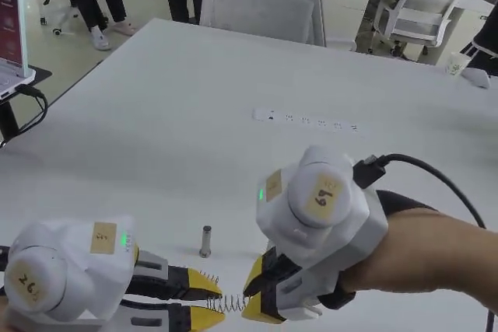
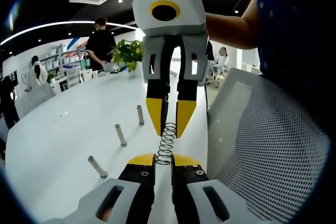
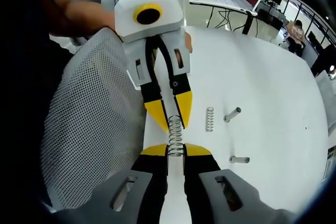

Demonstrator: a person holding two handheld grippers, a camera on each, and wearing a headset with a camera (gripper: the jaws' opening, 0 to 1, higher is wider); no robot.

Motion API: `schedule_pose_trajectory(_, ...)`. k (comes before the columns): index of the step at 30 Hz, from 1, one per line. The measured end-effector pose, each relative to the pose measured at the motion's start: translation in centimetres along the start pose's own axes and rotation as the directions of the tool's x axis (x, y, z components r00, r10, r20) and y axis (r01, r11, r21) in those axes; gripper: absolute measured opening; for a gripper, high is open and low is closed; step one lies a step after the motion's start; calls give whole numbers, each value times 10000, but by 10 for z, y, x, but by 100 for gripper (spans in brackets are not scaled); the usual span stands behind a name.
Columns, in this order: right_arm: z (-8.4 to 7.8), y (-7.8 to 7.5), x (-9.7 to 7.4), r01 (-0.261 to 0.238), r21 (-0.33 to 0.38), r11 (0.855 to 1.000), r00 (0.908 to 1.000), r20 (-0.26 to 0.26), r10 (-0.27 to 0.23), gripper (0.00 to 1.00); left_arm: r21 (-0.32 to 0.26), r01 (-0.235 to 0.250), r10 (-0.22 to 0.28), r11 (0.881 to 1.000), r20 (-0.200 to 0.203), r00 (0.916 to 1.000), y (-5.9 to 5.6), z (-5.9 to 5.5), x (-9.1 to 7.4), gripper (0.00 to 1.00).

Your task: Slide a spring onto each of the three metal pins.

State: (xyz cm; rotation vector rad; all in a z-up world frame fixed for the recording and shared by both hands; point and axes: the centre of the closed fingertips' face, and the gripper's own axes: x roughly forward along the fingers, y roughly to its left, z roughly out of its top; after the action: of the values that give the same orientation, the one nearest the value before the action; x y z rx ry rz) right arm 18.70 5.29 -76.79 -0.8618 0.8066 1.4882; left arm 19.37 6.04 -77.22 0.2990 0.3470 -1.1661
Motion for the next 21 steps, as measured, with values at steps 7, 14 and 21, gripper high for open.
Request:
schedule_pose_trajectory(7, 10, -2, -10, 48, 39, 10000, 9993, 383, -50, 8, 85, -27, 26, 10000, 80, 10000, 1, 2, 1, 3)
schedule_pose_trajectory(14, 28, -2, -18, -27, 237, 9997, 9941, 1089, 1, 8, 94, -84, 81, 9999, 277, 9996, 3, 6, 2, 3)
schedule_pose_trajectory(21, 35, -2, -18, 22, 65, 10000, 9949, 1007, -28, 8, 20, -74, 73, 10000, 315, 9995, 4, 8, 1, 2)
